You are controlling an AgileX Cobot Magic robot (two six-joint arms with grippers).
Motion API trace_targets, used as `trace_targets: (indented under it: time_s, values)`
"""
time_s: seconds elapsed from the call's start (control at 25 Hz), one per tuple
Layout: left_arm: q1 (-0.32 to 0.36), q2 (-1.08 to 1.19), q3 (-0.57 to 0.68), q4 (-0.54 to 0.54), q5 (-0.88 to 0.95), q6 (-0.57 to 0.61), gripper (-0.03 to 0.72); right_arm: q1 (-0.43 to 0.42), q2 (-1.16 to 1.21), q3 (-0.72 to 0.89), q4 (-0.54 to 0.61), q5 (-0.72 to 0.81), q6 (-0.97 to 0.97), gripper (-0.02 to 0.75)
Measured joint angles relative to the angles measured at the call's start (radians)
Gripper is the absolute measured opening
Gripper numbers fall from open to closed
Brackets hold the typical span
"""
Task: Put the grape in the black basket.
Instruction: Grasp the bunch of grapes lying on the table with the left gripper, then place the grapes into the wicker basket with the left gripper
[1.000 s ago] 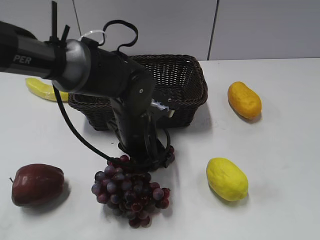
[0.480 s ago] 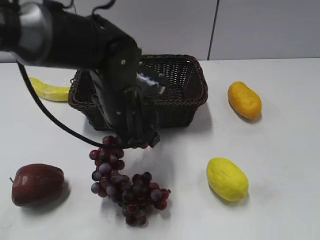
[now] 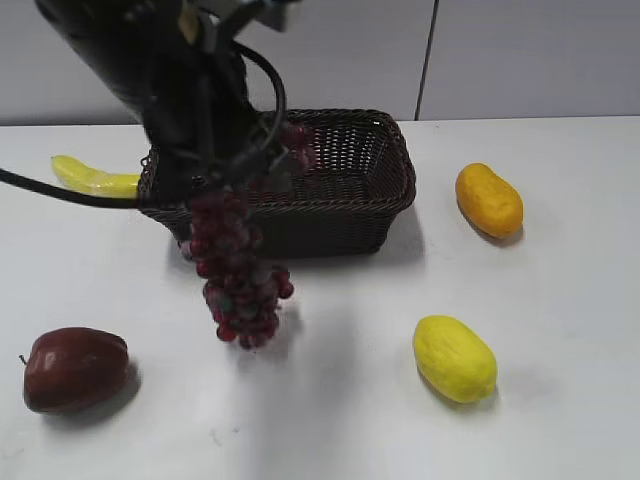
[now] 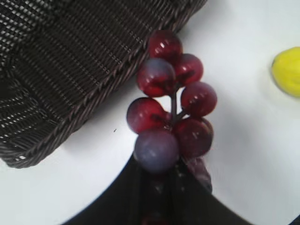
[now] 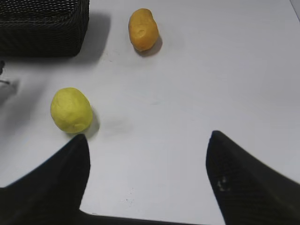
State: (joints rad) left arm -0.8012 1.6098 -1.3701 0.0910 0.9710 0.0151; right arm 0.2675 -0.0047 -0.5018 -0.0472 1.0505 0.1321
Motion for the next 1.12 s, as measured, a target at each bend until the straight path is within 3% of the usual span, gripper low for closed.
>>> trace_targets:
  time_s: [0.32, 0.6, 0.92, 1.12]
  values:
    - [-0.001, -0.229, 0.000, 0.046, -0.010, 0.000, 0.078, 0.000, 0.000, 0.000, 0.000, 0.000, 0.000, 0.585]
    - [-0.002, -0.348, 0.000, 0.132, -0.163, 0.000, 0.075, 0.000, 0.000, 0.000, 0.000, 0.000, 0.000, 0.585]
    - [0.004, -0.336, 0.001, 0.335, -0.513, 0.000, 0.074, 0.000, 0.000, 0.000, 0.000, 0.000, 0.000, 0.585]
    - [0.066, -0.266, 0.001, 0.375, -0.746, 0.001, 0.066, 0.000, 0.000, 0.000, 0.000, 0.000, -0.001, 0.585]
